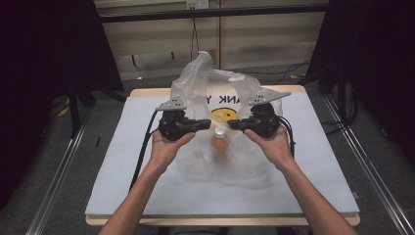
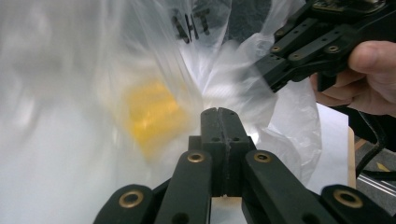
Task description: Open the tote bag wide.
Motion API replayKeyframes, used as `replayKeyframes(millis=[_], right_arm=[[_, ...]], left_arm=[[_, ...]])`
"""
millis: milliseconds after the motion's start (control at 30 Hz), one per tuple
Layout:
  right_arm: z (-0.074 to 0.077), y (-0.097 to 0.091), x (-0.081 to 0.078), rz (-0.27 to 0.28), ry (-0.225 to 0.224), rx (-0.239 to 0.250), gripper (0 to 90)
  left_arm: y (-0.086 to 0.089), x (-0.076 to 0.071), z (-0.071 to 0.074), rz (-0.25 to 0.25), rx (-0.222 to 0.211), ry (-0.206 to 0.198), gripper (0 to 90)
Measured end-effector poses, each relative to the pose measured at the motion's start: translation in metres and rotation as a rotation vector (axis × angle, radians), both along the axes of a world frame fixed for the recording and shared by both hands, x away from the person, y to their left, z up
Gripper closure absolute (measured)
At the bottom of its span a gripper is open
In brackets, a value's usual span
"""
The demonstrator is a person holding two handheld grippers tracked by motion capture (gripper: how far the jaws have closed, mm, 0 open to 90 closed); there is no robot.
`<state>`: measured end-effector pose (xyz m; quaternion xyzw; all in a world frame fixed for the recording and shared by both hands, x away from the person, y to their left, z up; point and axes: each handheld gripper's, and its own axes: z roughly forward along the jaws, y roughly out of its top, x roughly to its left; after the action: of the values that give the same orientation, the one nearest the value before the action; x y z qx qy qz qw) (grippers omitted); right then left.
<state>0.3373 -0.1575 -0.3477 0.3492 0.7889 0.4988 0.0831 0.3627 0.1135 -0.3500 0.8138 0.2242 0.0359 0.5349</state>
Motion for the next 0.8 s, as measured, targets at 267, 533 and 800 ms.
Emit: replayKeyframes(millis=[267, 533, 800], right_arm=[[-0.019, -0.002, -0.015, 0.029, 0.023, 0.001, 90.0], [-0.038, -0.006, -0.019, 0.027, 0.056, 0.031, 90.0], [-0.037, -0.006, -0.017, 0.024, 0.051, 0.041, 90.0]], left_arm=[[0.002, -0.001, -0.033, 0.012, -0.006, 0.052, 90.0], [0.008, 0.001, -0.062, 0.019, -0.021, 0.104, 90.0], [0.012, 0.001, -0.061, 0.016, -0.031, 0.100, 90.0]])
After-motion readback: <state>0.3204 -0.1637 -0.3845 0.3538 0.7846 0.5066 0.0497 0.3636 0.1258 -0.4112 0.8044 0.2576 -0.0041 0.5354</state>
